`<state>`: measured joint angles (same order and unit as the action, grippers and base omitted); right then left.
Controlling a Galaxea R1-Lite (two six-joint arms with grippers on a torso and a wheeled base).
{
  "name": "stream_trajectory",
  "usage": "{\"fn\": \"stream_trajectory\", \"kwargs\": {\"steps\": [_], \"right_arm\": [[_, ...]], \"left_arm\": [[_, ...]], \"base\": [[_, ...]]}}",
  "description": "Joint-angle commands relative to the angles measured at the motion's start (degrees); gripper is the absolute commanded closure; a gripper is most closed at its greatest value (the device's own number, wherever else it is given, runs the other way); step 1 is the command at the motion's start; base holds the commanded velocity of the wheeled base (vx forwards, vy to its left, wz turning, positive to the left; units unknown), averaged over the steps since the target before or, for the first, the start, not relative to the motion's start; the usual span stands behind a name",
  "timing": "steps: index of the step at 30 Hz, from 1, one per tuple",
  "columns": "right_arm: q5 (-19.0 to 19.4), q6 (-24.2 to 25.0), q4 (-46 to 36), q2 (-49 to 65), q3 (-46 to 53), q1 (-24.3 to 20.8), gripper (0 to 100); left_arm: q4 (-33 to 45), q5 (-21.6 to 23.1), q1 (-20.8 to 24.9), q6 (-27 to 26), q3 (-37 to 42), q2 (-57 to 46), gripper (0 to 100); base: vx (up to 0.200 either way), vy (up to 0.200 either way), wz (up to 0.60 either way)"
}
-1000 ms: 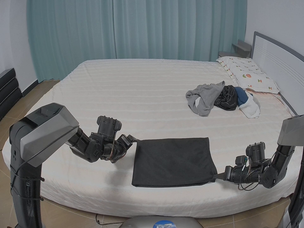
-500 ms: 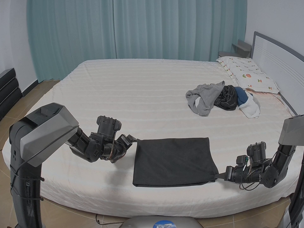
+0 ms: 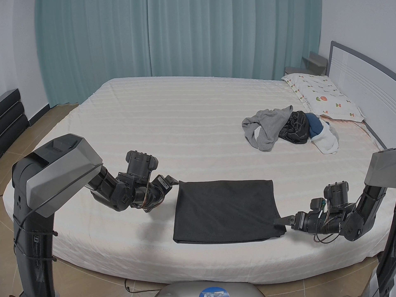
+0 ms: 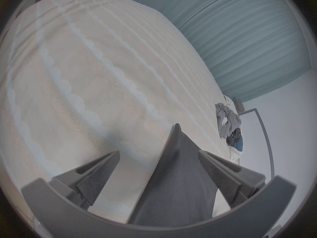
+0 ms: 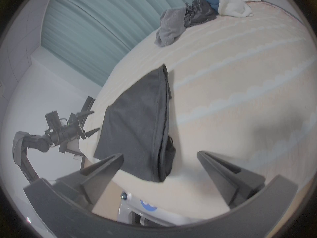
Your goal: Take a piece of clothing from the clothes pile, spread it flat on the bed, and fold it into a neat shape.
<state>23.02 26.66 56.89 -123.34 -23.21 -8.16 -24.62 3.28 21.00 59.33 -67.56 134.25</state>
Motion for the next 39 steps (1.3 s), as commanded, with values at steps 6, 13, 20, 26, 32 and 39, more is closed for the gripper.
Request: {"fn": "stream_trajectory", "kwargs": {"steps": [6, 13, 20, 26, 32, 39], "right_arm": [[0.1, 8.5, 2.43, -0.67, -6.23, 4.46, 0], [0.54, 9.37, 2.61, -2.69, -8.08, 5.96, 0], [0.71, 9.55, 2.61, -4.1, -8.87, 6.05, 0], [0.98, 12.54, 2.78, -4.62, -9.75, 6.05, 0], [0.89, 14.74, 4.1, -5.06, -10.28, 6.05, 0], [0.89, 14.74, 4.1, -5.15, -10.28, 6.05, 0]], "left_arm": [[0.1, 0.06, 0.53, 0.08, -0.29, -0.22, 0], [0.19, 0.76, 0.62, -0.18, -0.03, -0.57, 0], [0.02, 4.63, 0.88, -1.32, 0.24, -0.66, 0], [-0.16, 5.07, 0.88, -6.95, 0.94, -0.05, 0], [-0.34, 5.07, 0.97, -10.82, 1.99, 0.57, 0], [-0.51, 5.16, 1.5, -13.36, 3.4, 0.66, 0]], "base": [[0.0, -0.133, 0.0], [0.0, -0.143, 0.0], [0.0, 0.0, 0.0], [0.0, 0.0, 0.0], [0.0, 0.0, 0.0], [0.0, 0.0, 0.0]]}}
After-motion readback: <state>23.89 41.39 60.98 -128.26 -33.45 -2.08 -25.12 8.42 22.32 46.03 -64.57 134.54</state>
